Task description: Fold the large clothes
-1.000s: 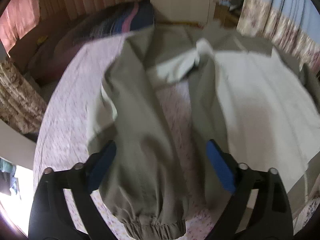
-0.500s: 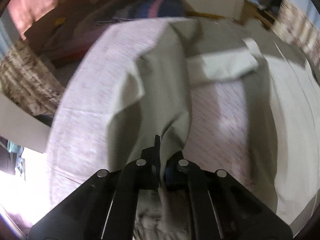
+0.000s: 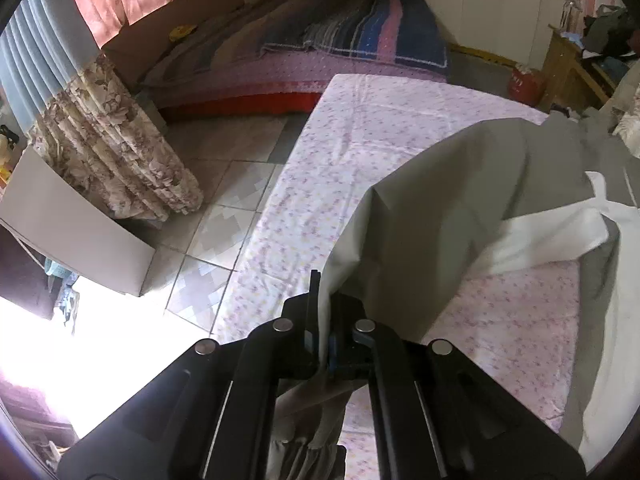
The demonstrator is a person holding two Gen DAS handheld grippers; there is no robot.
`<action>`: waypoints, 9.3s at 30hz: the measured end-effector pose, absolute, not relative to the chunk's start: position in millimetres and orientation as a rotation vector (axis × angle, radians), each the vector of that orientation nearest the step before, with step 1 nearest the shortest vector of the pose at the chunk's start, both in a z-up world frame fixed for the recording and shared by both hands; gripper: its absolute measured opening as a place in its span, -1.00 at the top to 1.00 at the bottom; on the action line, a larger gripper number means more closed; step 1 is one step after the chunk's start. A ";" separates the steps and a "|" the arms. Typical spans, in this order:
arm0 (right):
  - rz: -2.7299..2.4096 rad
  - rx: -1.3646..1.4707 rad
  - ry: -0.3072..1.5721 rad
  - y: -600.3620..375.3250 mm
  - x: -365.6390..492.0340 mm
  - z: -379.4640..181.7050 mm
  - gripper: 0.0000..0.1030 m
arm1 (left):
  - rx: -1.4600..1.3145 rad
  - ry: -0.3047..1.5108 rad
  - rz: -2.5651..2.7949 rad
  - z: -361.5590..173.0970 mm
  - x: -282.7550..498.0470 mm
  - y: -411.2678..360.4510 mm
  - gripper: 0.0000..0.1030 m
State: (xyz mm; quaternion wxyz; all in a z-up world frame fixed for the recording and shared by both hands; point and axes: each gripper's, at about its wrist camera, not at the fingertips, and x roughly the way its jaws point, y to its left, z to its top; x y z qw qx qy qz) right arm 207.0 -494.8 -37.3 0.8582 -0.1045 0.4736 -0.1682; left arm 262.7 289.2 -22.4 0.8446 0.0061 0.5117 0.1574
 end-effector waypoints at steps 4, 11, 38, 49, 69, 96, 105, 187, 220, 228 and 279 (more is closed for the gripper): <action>-0.592 -0.264 0.932 -567.8 227.1 5.8 0.74 | -0.006 1.087 0.349 -15.7 274.2 305.9 0.97; -0.888 -0.296 0.955 -682.8 283.9 21.9 0.76 | -0.025 1.111 0.371 -7.7 288.3 311.9 0.97; -0.735 -0.023 0.886 -691.5 346.6 20.3 0.73 | -0.384 1.255 -0.511 45.6 432.7 -59.4 1.00; -0.725 -0.043 0.889 -681.2 347.5 23.5 0.73 | 0.262 1.047 -0.539 10.4 439.2 -297.0 -0.62; -0.723 -0.209 0.620 -615.7 334.9 145.3 0.73 | 0.268 1.051 -0.118 -85.6 417.9 -17.7 -0.71; 0.192 0.269 0.950 -278.5 447.7 168.9 0.73 | 0.060 0.823 -0.008 -1.6 366.9 136.7 -0.89; 0.381 0.349 0.735 -161.8 448.8 182.5 0.69 | -0.040 0.819 0.097 -2.7 343.7 199.7 -0.94; 0.069 0.089 1.076 -386.2 476.3 -73.6 -0.70 | -0.083 1.044 -0.272 -69.6 432.0 77.4 -0.85; -0.192 -0.229 0.707 -394.9 407.5 -2.2 -0.96 | 0.165 0.845 -0.089 -28.3 394.4 44.7 -0.94; 0.064 -0.209 0.801 -347.7 402.5 -40.0 -0.55 | 0.085 0.898 -0.185 -40.6 420.4 -6.8 -0.92; 0.135 -0.070 0.793 -384.1 422.6 -20.9 -0.97 | 0.176 0.948 -0.145 -36.4 428.7 -5.5 -0.94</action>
